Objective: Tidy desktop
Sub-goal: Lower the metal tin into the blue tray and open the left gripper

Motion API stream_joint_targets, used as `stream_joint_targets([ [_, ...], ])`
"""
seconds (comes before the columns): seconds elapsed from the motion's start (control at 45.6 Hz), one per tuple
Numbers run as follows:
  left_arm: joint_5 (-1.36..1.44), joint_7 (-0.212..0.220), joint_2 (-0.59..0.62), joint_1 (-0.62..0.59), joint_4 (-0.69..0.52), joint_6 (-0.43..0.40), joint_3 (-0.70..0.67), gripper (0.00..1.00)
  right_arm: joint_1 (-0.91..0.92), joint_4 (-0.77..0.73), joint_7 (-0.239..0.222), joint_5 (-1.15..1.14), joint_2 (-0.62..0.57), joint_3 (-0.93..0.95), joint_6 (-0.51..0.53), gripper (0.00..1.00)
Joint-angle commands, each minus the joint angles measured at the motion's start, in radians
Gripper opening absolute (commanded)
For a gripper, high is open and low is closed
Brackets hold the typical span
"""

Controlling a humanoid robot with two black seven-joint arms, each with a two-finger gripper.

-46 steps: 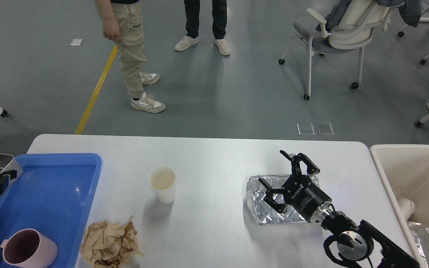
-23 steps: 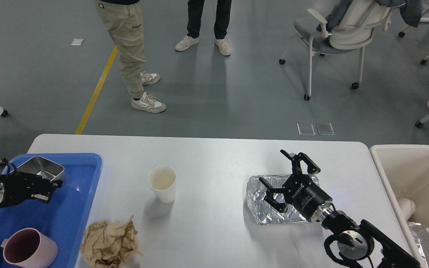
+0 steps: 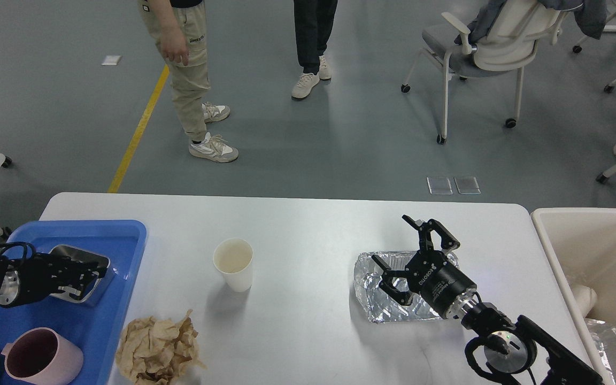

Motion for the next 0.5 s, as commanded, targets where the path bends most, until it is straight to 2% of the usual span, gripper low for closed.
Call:
stream_joint_targets([
  [0.0,-0.047,0.008,-0.003,0.000,-0.007,0.000,0.000,0.68,-0.001,0.001,0.000,-0.001,0.000,-0.005,-0.001,1.00],
  [0.044,-0.053,0.008,0.000,0.002,-0.009,0.000,-0.002,0.88,-0.002,0.001,0.000,-0.002,0.000,-0.007,-0.001,1.00],
  [0.066,-0.058,0.008,0.003,0.002,-0.010,0.000,-0.002,0.90,-0.001,0.001,0.000,-0.002,0.000,-0.007,-0.001,1.00],
  [0.175,-0.096,0.010,0.026,0.003,-0.051,-0.002,-0.020,0.91,-0.001,0.001,-0.002,-0.002,-0.003,-0.007,-0.001,1.00],
  [0.263,-0.127,0.011,0.101,-0.001,-0.116,-0.011,-0.064,0.91,-0.003,0.000,-0.002,-0.002,-0.006,-0.008,-0.001,1.00],
  [0.329,-0.132,0.017,0.173,-0.007,-0.200,-0.011,-0.107,0.92,-0.003,-0.002,-0.002,-0.002,-0.008,-0.008,-0.001,1.00],
  [0.482,-0.130,0.045,0.370,-0.001,-0.482,-0.014,-0.207,0.94,-0.003,-0.005,-0.002,-0.002,-0.009,-0.010,0.001,1.00],
])
